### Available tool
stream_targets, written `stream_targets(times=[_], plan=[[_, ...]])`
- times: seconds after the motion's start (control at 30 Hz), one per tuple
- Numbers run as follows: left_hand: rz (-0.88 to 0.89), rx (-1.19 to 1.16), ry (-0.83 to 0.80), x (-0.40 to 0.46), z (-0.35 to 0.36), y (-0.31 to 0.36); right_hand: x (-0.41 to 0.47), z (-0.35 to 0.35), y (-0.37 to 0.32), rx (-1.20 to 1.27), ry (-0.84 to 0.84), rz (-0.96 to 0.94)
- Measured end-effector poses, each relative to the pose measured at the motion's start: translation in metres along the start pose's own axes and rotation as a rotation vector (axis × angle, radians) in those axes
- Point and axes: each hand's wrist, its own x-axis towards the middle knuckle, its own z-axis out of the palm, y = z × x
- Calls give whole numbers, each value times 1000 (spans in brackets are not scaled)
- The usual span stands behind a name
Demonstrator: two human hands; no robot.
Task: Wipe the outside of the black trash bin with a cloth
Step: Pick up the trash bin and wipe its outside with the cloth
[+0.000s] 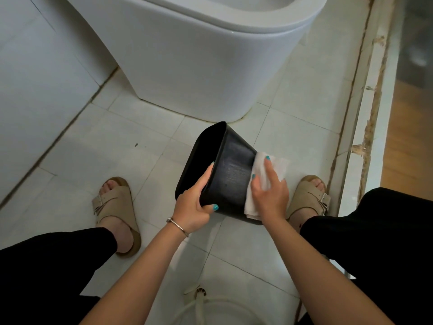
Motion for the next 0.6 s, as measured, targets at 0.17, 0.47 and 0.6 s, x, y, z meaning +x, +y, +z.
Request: stream_targets(times=[0.17, 0.47, 0.6], plan=[[-11, -28, -6, 0, -1, -2, 12, 1, 31, -72, 38, 127], [-39, 8, -121, 2, -13, 1, 20, -1, 47, -61, 74, 210], [-29, 13, -161, 11, -27, 6, 18, 3, 48, -21, 50, 236]])
